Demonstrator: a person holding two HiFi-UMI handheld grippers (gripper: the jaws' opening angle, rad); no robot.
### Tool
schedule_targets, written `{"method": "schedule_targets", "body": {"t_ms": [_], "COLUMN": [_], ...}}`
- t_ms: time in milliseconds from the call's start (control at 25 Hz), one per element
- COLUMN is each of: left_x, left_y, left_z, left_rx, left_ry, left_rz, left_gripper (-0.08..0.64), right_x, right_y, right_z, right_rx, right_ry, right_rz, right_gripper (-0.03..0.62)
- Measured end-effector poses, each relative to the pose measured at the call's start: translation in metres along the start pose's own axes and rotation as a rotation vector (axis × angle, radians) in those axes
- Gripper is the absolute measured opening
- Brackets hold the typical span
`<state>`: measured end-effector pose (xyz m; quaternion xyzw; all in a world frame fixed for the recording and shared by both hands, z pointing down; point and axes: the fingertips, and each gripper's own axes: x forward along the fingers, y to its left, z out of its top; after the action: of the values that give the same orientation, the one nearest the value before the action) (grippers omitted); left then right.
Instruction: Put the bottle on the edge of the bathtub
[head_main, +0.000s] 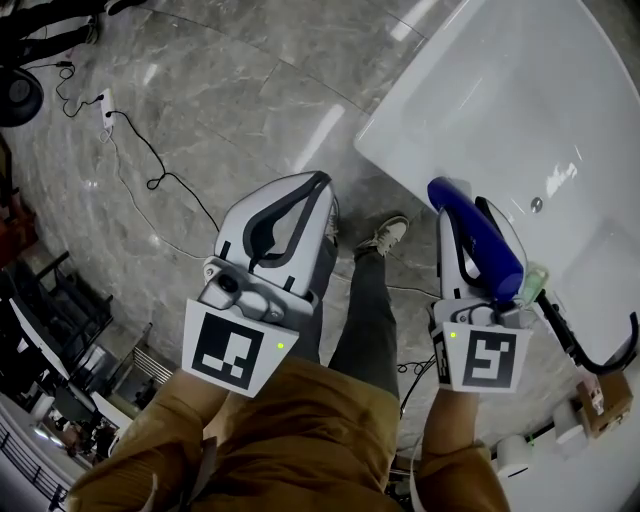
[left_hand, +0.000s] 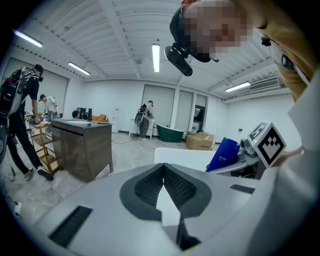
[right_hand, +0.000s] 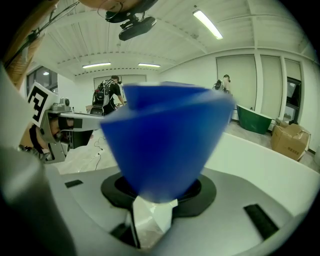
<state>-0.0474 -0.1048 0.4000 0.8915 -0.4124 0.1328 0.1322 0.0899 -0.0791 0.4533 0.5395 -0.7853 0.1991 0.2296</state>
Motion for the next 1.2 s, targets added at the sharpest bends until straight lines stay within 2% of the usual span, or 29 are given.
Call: {"method": "schedule_targets", "body": {"t_ms": [1200], "left_x": [0.025], "left_y": [0.023], "left_z": [-0.02], "left_rx": [-0.026], "left_ry": [0.035], "left_rz": [-0.029], "left_gripper": [0.008], "right_x": [0.057], "right_y": [0.011], "right_z": [-0.034], "right_rx": [-0.052], "right_ry": [0.05], "right_rz": [-0.014], "right_gripper": [0.166]}}
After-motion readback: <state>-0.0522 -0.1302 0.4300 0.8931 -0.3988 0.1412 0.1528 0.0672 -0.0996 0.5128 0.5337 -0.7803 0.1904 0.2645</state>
